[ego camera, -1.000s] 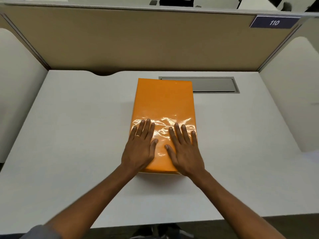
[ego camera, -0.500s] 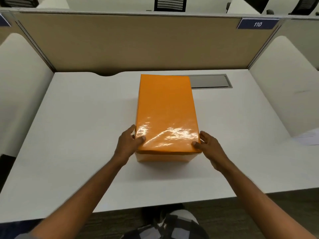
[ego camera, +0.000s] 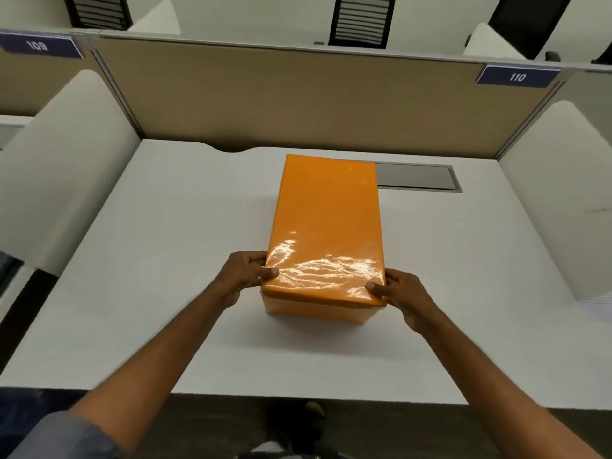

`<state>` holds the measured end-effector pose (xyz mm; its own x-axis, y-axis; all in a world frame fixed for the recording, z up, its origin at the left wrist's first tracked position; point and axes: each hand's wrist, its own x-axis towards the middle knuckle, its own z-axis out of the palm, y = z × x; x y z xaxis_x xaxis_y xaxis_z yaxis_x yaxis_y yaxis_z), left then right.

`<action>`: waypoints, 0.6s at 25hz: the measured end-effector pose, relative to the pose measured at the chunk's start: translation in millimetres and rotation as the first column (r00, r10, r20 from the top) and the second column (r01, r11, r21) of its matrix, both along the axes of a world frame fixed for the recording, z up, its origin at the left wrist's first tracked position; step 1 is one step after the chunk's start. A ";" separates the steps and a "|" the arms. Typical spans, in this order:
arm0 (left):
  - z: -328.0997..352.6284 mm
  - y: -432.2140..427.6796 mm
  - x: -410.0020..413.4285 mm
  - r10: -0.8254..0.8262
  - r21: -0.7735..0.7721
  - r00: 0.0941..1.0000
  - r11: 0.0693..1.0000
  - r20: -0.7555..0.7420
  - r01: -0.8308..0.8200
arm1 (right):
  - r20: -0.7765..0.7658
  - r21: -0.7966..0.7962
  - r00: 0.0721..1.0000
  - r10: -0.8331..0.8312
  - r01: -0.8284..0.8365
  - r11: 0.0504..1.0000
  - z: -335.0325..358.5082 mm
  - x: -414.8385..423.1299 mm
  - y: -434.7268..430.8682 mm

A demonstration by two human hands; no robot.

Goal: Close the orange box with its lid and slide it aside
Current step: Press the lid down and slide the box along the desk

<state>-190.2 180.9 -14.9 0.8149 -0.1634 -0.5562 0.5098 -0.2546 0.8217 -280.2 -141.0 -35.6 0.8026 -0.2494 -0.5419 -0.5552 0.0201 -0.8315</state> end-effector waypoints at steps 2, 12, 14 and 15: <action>-1.3 1.6 -1.0 0.002 0.014 1.000 1.000 -0.001 -0.002 | 0.008 -0.007 1.000 0.030 -0.030 1.000 -2.2 1.9 -2.0; 24.1 94.5 24.5 0.147 0.068 0.986 0.986 0.083 -0.153 | 0.088 -0.053 0.966 0.242 -0.238 0.970 25.2 76.0 75.5; 33.9 127.2 44.7 0.195 0.088 0.975 0.975 0.106 -0.205 | 0.113 -0.048 0.954 0.277 -0.273 0.961 32.5 109.4 110.6; 37.5 145.6 57.5 0.228 0.105 0.967 0.965 0.115 -0.240 | 0.126 -0.050 0.947 0.295 -0.291 0.955 35.2 128.8 132.0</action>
